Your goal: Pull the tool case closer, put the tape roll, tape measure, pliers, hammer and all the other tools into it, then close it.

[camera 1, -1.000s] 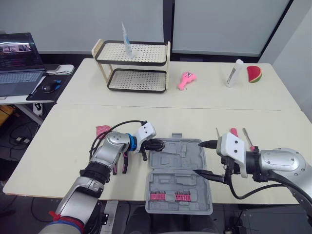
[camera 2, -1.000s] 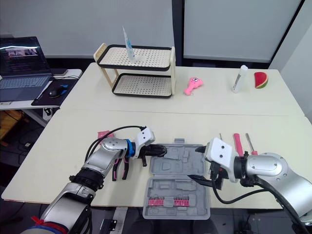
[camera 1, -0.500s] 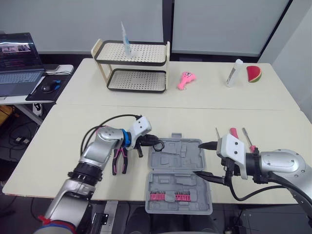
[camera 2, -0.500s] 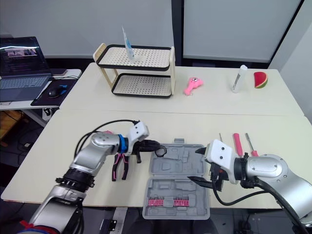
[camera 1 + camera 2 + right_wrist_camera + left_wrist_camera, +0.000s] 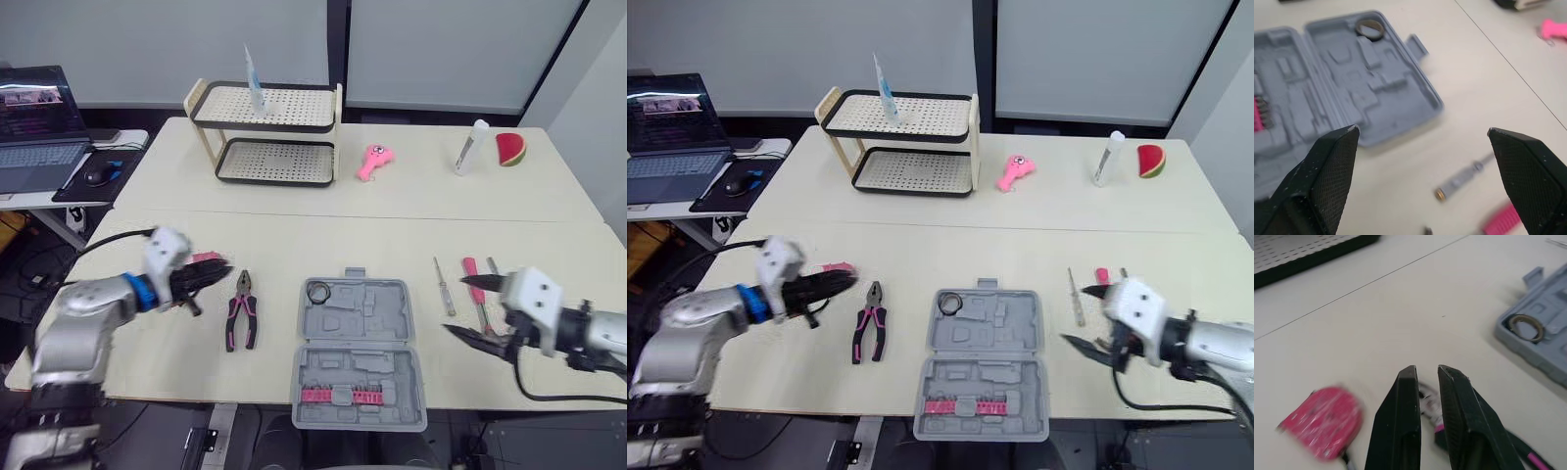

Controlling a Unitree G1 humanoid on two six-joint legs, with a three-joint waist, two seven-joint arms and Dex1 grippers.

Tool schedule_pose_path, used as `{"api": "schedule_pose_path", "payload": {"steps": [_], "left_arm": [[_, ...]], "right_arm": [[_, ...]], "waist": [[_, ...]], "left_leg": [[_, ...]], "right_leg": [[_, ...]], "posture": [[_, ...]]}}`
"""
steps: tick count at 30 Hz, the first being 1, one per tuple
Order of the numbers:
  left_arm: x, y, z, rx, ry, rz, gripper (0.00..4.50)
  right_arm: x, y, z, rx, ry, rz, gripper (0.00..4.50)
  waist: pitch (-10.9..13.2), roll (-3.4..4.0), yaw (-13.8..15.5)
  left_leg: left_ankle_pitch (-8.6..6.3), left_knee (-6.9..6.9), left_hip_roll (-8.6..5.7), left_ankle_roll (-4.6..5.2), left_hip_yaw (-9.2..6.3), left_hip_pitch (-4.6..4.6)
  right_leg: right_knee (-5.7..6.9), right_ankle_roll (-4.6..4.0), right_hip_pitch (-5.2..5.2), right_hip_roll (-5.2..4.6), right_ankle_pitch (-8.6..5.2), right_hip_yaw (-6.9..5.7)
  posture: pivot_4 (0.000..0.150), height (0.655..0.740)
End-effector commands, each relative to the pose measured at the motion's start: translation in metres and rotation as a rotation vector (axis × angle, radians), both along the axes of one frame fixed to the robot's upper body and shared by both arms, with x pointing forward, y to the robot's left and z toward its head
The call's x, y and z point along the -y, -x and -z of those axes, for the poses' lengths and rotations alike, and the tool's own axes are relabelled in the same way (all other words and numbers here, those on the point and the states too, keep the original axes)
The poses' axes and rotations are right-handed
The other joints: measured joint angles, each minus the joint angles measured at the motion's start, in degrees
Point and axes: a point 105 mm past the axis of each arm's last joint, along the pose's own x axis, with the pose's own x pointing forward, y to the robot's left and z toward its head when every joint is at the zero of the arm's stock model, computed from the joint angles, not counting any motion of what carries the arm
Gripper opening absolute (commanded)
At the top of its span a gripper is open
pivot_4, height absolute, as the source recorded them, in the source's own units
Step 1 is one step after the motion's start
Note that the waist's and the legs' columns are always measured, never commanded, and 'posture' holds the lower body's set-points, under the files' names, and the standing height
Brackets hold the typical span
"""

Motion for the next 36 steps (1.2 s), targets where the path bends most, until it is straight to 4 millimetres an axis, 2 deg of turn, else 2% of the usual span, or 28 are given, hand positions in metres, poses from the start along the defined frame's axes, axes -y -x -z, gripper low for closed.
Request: {"api": "schedule_pose_path", "payload": {"steps": [1,4,8,11,15,20,22,26,32,36], "left_arm": [[-0.033,0.014,-0.010,0.058,0.034,-0.122,1.22],[-0.055,0.032,0.004,0.040,0.046,-0.230,2.18],[-0.082,0.075,0.035,-0.049,0.033,-0.351,3.42],[-0.091,0.099,0.052,-0.098,0.040,-0.414,4.36],[-0.092,0.114,0.061,-0.119,0.049,-0.448,4.43],[-0.091,0.116,0.062,-0.107,0.061,-0.469,4.43],[-0.087,0.112,0.060,-0.088,0.078,-0.477,4.43],[-0.077,0.096,0.056,-0.044,0.117,-0.493,4.43],[-0.059,0.064,0.052,0.034,0.165,-0.544,4.43],[-0.045,0.048,0.061,0.009,0.166,-0.543,4.43]], "right_arm": [[0.026,0.005,-0.008,0.058,0.008,0.062,4.50],[0.046,0.012,0.001,0.044,0.001,0.131,4.50],[0.074,0.032,0.024,-0.030,-0.019,0.237,4.50],[0.088,0.045,0.036,-0.079,-0.028,0.289,4.50],[0.093,0.050,0.043,-0.120,-0.028,0.293,4.50],[0.092,0.047,0.043,-0.124,-0.019,0.270,4.50],[0.078,0.037,0.034,-0.102,-0.030,0.205,4.50],[0.030,0.021,0.010,-0.074,-0.068,0.007,4.50],[-0.044,0.011,-0.019,-0.081,-0.142,-0.265,4.50],[-0.073,0.005,-0.027,-0.092,-0.163,-0.355,4.50]], "waist": [[0.00,0.00,0.04],[0.00,0.00,-0.03],[-0.03,0.03,-0.15],[-0.04,0.02,-0.15],[-0.06,0.00,-0.02],[-0.08,-0.01,0.01],[-0.11,0.04,-0.09],[-0.15,0.11,-0.22],[-0.20,0.00,0.02],[-0.21,-0.04,0.14]], "left_leg": [[0.00,0.00,0.01,0.00,0.00,0.03],[-0.01,-0.10,0.00,0.00,0.01,0.06],[0.00,-0.33,0.02,-0.01,0.07,0.17],[0.00,-0.53,0.02,-0.01,0.14,0.24],[0.00,-0.56,0.01,-0.01,0.14,0.43],[0.00,-0.57,-0.02,-0.01,0.17,0.44],[0.00,-0.58,-0.01,-0.01,0.17,0.44],[0.00,-0.58,0.03,-0.02,0.18,0.46],[0.01,-0.53,0.03,-0.03,0.11,0.35],[0.01,-0.47,0.00,-0.03,0.08,0.32]], "right_leg": [[-0.02,0.00,0.04,-0.01,0.00,0.00],[-0.14,0.00,0.09,-0.06,0.00,0.03],[-0.26,0.00,0.12,-0.14,0.00,0.10],[-0.40,0.00,0.15,-0.20,0.00,0.14],[-0.40,-0.01,0.33,-0.28,0.00,0.13],[-0.43,-0.01,0.34,-0.29,0.00,0.15],[-0.43,-0.01,0.33,-0.28,0.00,0.15],[-0.40,-0.01,0.33,-0.24,0.00,0.16],[-0.43,-0.01,0.31,-0.18,0.00,0.09],[-0.43,-0.02,0.29,-0.22,0.01,0.05]], "posture": [[0.150,0.7290],[0.150,0.7290],[0.150,0.7290],[0.150,0.7290],[0.150,0.7290],[0.150,0.7290],[0.150,0.7290],[0.150,0.7290],[0.150,0.7290],[0.150,0.7290]]}}
